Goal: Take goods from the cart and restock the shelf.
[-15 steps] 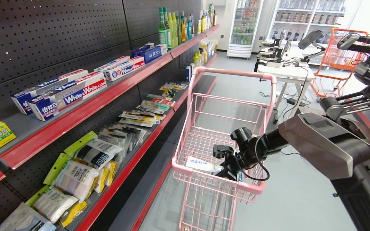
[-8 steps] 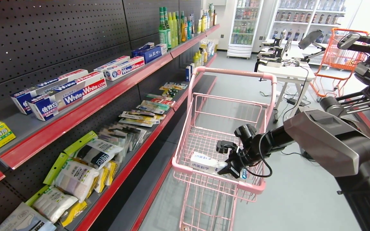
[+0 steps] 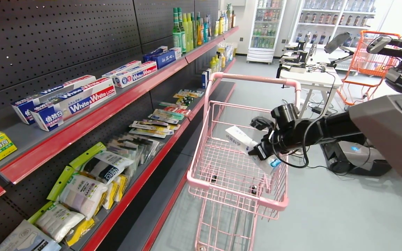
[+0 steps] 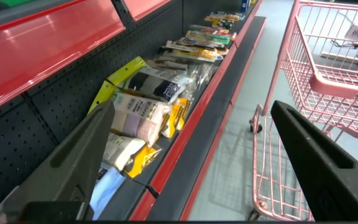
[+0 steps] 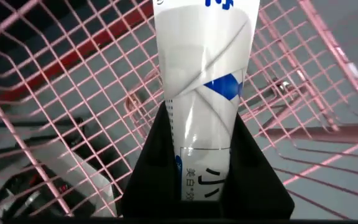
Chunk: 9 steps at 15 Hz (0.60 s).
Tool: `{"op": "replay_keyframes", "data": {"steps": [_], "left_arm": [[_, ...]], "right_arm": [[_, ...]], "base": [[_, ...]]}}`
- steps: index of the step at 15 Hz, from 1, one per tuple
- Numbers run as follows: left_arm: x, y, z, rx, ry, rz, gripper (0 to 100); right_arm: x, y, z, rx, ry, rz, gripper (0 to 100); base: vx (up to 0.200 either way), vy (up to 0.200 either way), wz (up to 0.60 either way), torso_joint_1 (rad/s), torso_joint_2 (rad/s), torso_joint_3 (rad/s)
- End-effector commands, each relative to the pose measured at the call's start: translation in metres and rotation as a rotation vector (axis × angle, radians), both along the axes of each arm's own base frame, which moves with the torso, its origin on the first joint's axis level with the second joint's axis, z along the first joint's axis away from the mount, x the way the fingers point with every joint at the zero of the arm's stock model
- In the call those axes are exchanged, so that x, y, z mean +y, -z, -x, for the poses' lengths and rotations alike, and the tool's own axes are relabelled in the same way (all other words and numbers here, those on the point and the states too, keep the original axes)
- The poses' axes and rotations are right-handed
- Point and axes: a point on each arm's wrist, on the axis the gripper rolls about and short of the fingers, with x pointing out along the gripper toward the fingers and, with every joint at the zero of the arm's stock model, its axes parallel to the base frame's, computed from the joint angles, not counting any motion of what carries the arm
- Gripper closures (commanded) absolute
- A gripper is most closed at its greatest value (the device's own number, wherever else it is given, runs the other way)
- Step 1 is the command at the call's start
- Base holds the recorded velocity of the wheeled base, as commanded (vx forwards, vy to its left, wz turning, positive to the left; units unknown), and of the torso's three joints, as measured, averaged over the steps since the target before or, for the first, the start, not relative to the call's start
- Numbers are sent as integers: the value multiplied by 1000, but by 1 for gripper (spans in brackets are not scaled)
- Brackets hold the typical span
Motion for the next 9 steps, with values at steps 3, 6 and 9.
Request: {"op": "replay_keyframes", "data": {"steps": [3, 6, 9], "left_arm": [[0, 0, 0, 1, 0, -1, 0], [0, 0, 0, 1, 0, 1, 0], [0, 0, 0, 1, 0, 1, 0]], "right_arm": [[-12, -105, 50, -169, 227, -64, 100], [-40, -155, 123, -252, 446, -58, 100], [-91, -179, 220, -339, 604, -54, 100]], "base": [[0, 0, 0, 0, 0, 0], [0, 0, 0, 0, 0, 0], [0, 0, 0, 0, 0, 0]]}}
